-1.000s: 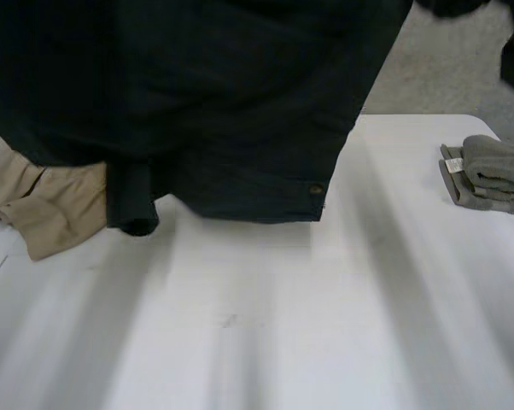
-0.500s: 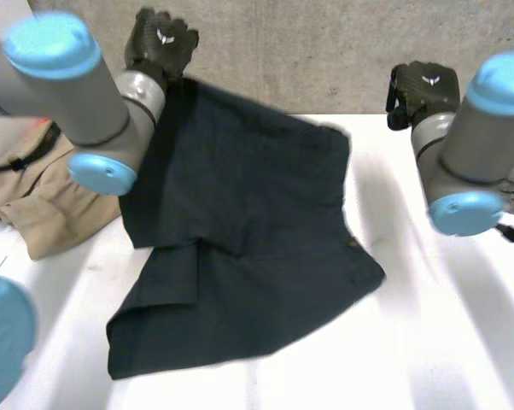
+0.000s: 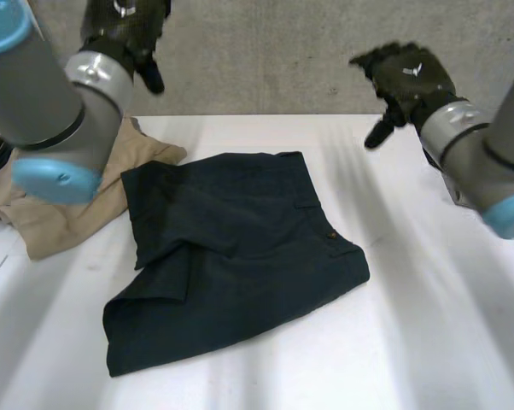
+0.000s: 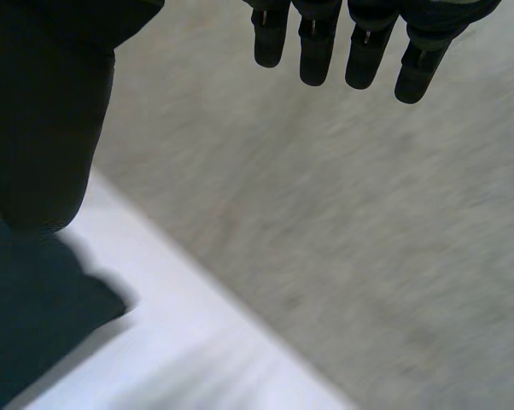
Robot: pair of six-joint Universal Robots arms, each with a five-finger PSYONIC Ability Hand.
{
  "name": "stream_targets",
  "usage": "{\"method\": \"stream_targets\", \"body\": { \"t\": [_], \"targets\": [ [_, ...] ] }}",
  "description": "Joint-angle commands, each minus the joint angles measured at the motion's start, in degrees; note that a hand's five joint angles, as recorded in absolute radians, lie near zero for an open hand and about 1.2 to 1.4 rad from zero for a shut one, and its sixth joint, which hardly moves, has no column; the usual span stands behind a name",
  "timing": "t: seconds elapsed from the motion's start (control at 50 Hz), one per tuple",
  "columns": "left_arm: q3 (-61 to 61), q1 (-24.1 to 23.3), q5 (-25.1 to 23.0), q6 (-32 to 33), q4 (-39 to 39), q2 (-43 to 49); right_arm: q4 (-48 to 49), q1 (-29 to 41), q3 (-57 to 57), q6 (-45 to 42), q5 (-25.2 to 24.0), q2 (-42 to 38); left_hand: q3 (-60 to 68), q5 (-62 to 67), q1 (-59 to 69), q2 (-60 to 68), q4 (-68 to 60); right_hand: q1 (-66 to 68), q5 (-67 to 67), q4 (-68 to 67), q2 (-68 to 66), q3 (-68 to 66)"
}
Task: Fold the laundry.
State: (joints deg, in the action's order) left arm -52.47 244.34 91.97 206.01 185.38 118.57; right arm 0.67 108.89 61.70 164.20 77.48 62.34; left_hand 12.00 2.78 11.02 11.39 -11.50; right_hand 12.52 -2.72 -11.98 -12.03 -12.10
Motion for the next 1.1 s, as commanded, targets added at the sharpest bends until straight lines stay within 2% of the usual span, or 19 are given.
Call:
{"method": "stream_targets", "body": {
  "t": [0.02, 0.1, 0.12, 0.2, 0.24, 0.34, 0.4, 0.48, 0.5, 0.58, 0.64, 0.8, 0.92, 1.02, 1.1],
  "targets": [
    [-14.49, -0.09, -1.71, -4.12, -16.79, -10.28, -21.13, -4.12, 2.63, -5.11, -10.50, 2.52, 6.26, 5.48, 7.24, 6.87, -6.76, 12.60, -12.40, -13.14, -13.09, -13.02],
    [-21.25, -0.18, -2.32, -7.81, -26.37, -14.15, -27.90, -5.70, 7.28, -8.98, -15.50, 3.40, 19.54, 18.76, 20.52, 20.14, -20.03, 26.06, -25.85, -26.59, -26.54, -26.48],
    [-24.31, -0.09, -3.20, -9.47, -29.43, -15.55, -29.39, -6.14, 9.64, -10.81, -17.60, 3.67, 27.23, 26.46, 28.22, 27.84, -27.73, 28.75, -28.54, -29.28, -29.23, -29.16],
    [-32.22, 0.35, -6.97, -12.90, -34.63, -18.19, -30.11, -6.76, 16.84, -16.61, -21.74, 4.11, 43.24, 42.46, 44.22, 43.85, -43.74, 34.82, -34.61, -35.35, -35.30, -35.24],
    [-35.49, 0.52, -8.82, -13.79, -35.17, -18.99, -29.85, -6.76, 19.58, -19.34, -22.63, 4.20, 45.30, 44.53, 46.29, 45.91, -45.80, 35.16, -34.95, -35.69, -35.64, -35.58],
    [-45.41, 0.88, -11.55, -13.18, -35.09, -21.62, -27.48, -6.32, 26.35, -25.24, -22.55, 4.02, 43.30, 42.52, 44.28, 43.91, -43.80, 37.51, -37.30, -38.04, -37.99, -37.92],
    [-48.42, 1.14, -11.03, -12.47, -34.82, -23.12, -25.28, -6.06, 28.29, -25.25, -22.55, 3.85, 42.62, 41.85, 43.61, 43.23, -43.12, 38.87, -38.66, -39.40, -39.35, -39.28],
    [-52.02, 2.10, -9.71, -11.60, -33.95, -25.67, -19.57, -5.53, 30.67, -25.16, -22.46, 3.32, 32.55, 31.78, 33.54, 33.16, -33.05, 36.85, -36.64, -37.38, -37.33, -37.27],
    [-53.07, 2.63, -9.10, -11.33, -33.16, -26.45, -16.60, -5.18, 31.45, -25.07, -22.46, 3.06, 26.69, 25.92, 27.68, 27.30, -27.19, 32.85, -32.64, -33.38, -33.33, -33.27],
    [-54.92, 3.25, -7.26, -10.63, -29.57, -27.60, -9.14, -4.48, 32.77, -24.11, -22.63, 2.18, 17.23, 16.45, 18.21, 17.84, -17.73, 21.56, -21.35, -22.09, -22.04, -21.98],
    [-55.98, 3.43, -5.06, -10.10, -26.31, -27.61, -2.63, -3.95, 33.22, -23.14, -22.37, 1.30, 16.88, 16.11, 17.87, 17.49, -17.38, 18.19, -17.99, -18.73, -18.68, -18.61],
    [-57.13, 2.90, -0.75, -7.20, -21.82, -25.32, 7.15, -1.40, 33.13, -19.45, -20.79, -1.43, 13.35, 12.57, 14.33, 13.96, -13.85, 19.35, -19.14, -19.88, -19.83, -19.77],
    [-56.69, 2.55, 2.41, -6.41, -14.62, -21.29, 15.93, 1.67, 33.04, -18.57, -16.84, -3.88, 13.68, 12.90, 14.66, 14.29, -14.18, 21.53, -21.32, -22.06, -22.01, -21.95],
    [-56.16, 1.49, 3.91, -5.27, -11.71, -18.38, 21.30, 3.78, 32.96, -18.83, -13.15, -5.47, 15.53, 14.75, 16.51, 16.14, -16.03, 25.40, -25.19, -25.93, -25.88, -25.82],
    [-55.02, 0.00, 4.97, -4.65, -8.73, -15.22, 25.96, 5.28, 32.96, -18.92, -10.16, -6.79, 24.76, 23.98, 25.74, 25.37, -25.26, 28.60, -28.40, -29.13, -29.08, -29.02]
  ]
}}
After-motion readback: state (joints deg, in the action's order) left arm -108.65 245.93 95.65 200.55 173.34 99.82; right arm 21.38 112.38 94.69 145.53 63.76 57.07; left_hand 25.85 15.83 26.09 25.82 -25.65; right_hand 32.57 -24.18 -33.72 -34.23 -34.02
